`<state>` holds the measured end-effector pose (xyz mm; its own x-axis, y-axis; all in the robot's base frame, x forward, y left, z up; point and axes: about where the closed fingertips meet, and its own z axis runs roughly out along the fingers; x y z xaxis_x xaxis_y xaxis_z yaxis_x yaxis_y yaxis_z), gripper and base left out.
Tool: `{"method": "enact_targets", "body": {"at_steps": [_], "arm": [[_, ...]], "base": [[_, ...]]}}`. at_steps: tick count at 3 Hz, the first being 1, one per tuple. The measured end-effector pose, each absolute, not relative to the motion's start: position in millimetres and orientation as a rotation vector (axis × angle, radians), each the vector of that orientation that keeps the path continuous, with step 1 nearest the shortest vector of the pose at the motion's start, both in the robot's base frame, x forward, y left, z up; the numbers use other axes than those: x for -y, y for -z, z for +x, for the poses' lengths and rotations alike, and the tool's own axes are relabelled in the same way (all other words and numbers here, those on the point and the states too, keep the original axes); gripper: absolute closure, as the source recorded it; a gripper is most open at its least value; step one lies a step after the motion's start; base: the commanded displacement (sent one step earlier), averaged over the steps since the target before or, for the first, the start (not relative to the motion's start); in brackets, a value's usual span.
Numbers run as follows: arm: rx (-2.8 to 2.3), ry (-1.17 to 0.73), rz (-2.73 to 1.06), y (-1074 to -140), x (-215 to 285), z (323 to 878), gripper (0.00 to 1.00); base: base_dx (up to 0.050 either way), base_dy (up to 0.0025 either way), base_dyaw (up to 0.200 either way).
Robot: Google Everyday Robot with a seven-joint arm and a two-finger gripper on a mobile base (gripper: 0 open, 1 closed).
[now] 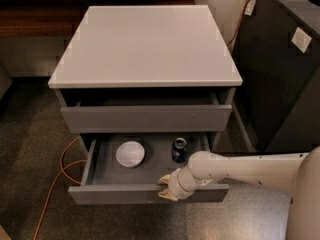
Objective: Pick pepsi can from middle drawer and place on counter
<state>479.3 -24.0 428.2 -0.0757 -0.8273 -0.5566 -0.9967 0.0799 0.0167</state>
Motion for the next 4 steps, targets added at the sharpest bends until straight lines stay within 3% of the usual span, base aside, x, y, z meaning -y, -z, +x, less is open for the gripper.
{"method": "enact_targets", "body": {"at_steps": [3,4], "arm": [[-1.992,-0.61,-1.815,-428,20,455,1.0],[-2.001,-0.607,-1.8,-431,19,450,0.86]], "base": [[0.0,0.0,0.0],[0.0,0.0,0.0]]}}
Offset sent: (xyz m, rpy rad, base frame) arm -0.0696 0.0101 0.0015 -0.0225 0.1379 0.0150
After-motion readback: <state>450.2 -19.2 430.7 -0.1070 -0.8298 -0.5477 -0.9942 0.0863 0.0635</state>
